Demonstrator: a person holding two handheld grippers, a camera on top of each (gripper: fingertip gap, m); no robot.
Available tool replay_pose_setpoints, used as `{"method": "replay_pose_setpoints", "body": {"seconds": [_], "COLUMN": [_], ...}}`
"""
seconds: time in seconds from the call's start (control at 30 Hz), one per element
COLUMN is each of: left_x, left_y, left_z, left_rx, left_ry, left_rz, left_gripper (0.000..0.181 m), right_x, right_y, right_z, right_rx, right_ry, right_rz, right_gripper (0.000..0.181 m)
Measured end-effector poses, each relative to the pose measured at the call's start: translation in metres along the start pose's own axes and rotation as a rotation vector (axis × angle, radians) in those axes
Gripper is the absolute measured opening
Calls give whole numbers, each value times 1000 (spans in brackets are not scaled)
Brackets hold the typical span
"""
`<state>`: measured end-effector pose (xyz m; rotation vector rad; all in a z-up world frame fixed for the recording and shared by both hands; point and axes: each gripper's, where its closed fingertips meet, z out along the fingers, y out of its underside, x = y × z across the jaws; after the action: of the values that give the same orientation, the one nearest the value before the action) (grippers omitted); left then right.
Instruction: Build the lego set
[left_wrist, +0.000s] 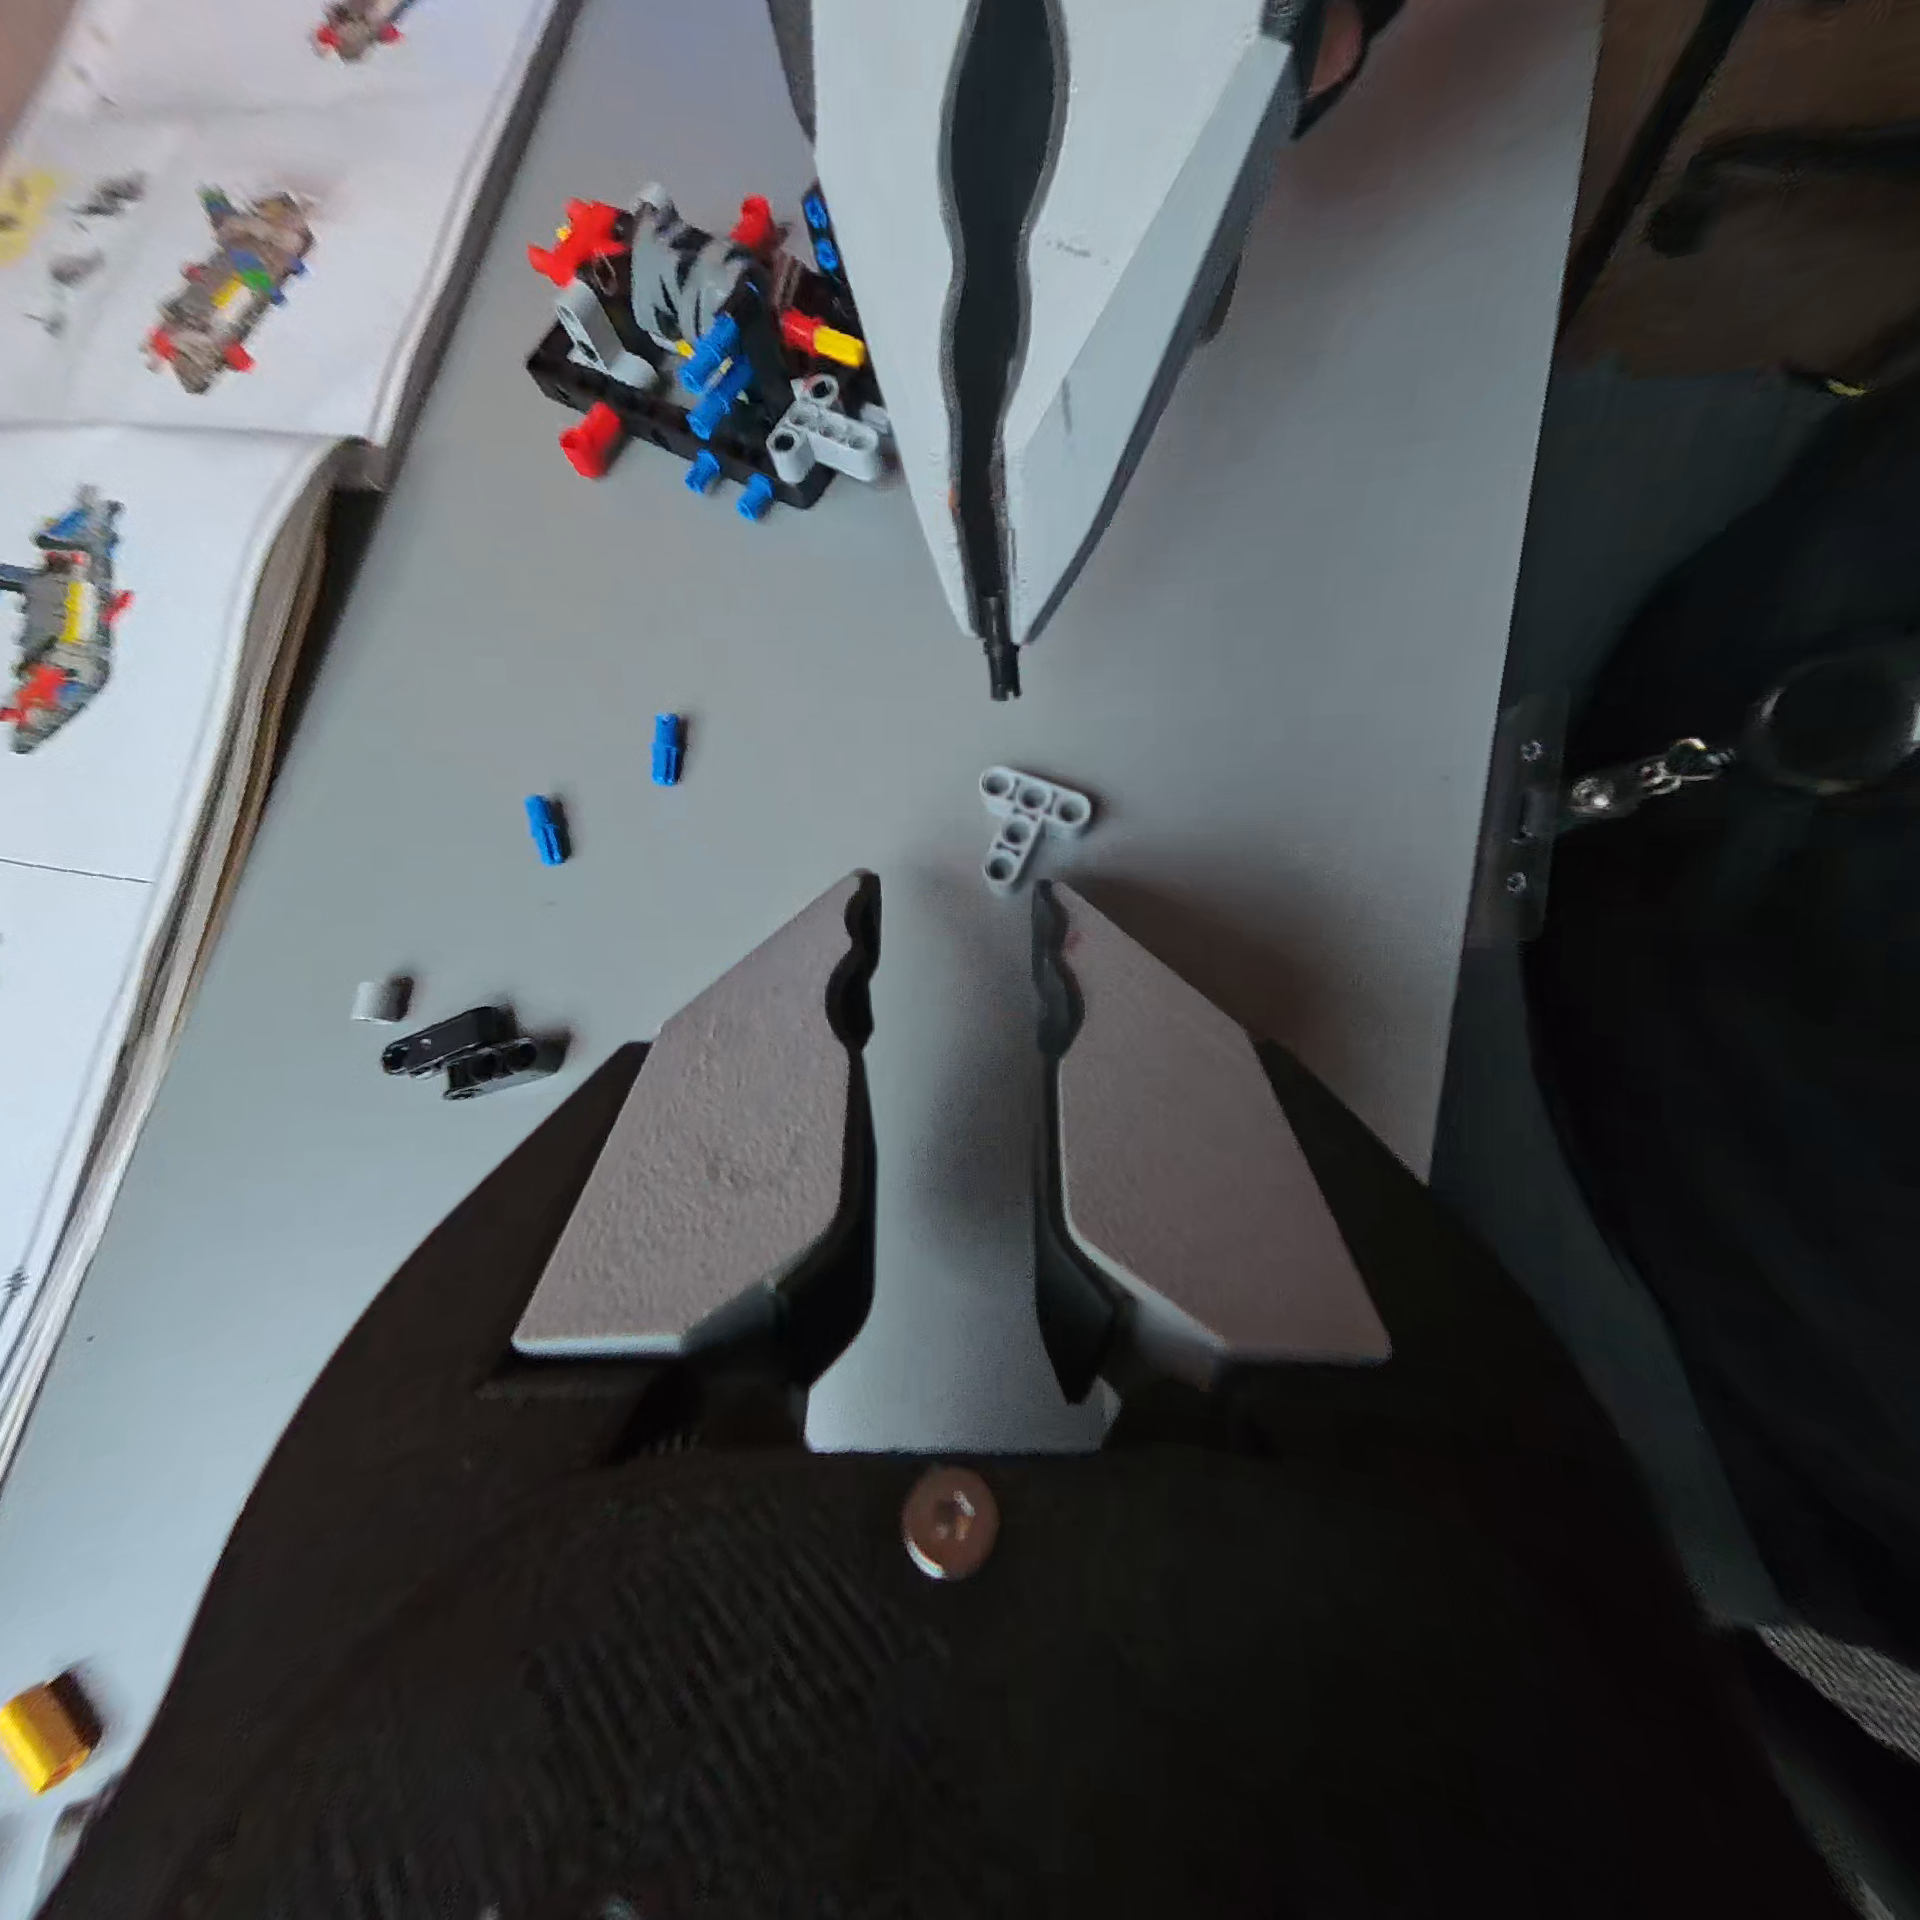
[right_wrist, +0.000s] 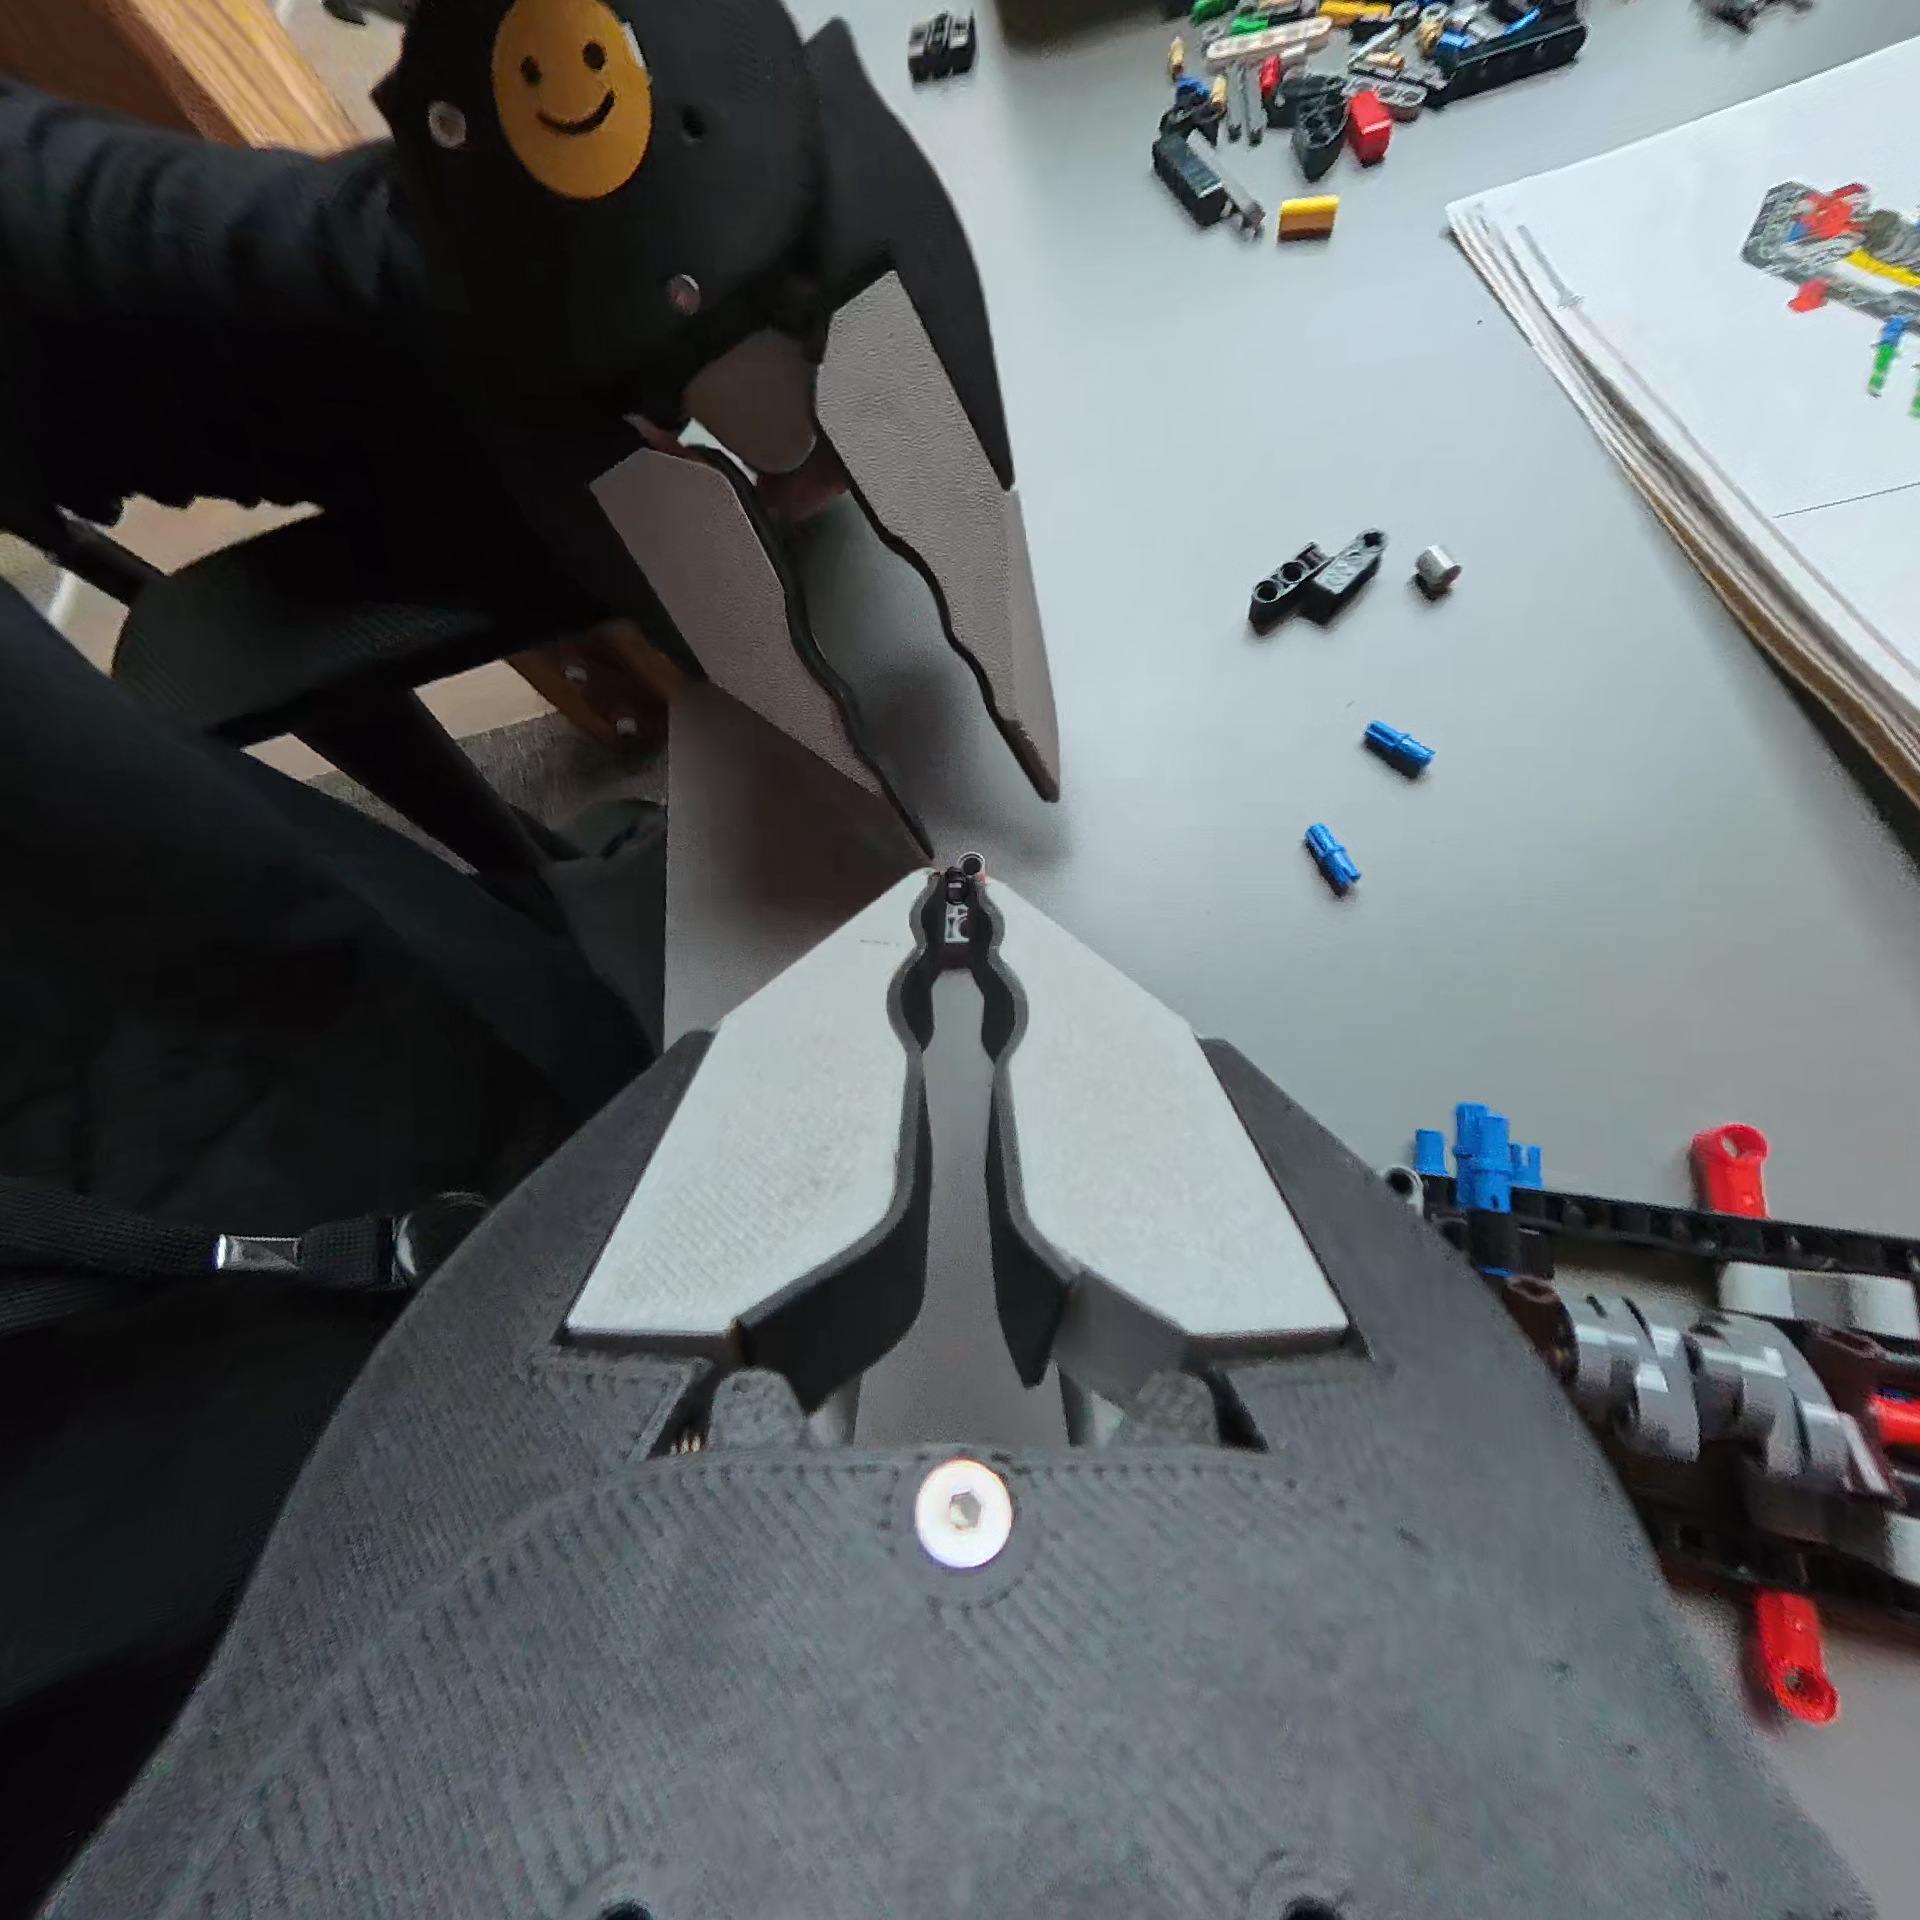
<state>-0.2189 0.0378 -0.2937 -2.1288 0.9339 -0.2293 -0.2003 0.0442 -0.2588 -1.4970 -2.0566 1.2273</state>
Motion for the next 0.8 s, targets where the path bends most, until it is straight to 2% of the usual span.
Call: {"method": "replay_pose_setpoints", "body": {"seconds": [0.1,0.37,0.8], "left_x": [9,11,11], "left_y": [4,0,0], "left_z": [5,12,11], "left_rx": [-4,-7,4], "left_ry": [100,192,140], "left_rz": [4,-6,60], "left_gripper": [22,6,6], "right_x": [-1,3,2], "right_y": [3,10,14], "right_z": [12,27,34], "right_rx": [-73,-206,-283], "right_ry": [4,25,14], "right_rz": [-44,-127,-202], "right_gripper": [1,0,0]}}
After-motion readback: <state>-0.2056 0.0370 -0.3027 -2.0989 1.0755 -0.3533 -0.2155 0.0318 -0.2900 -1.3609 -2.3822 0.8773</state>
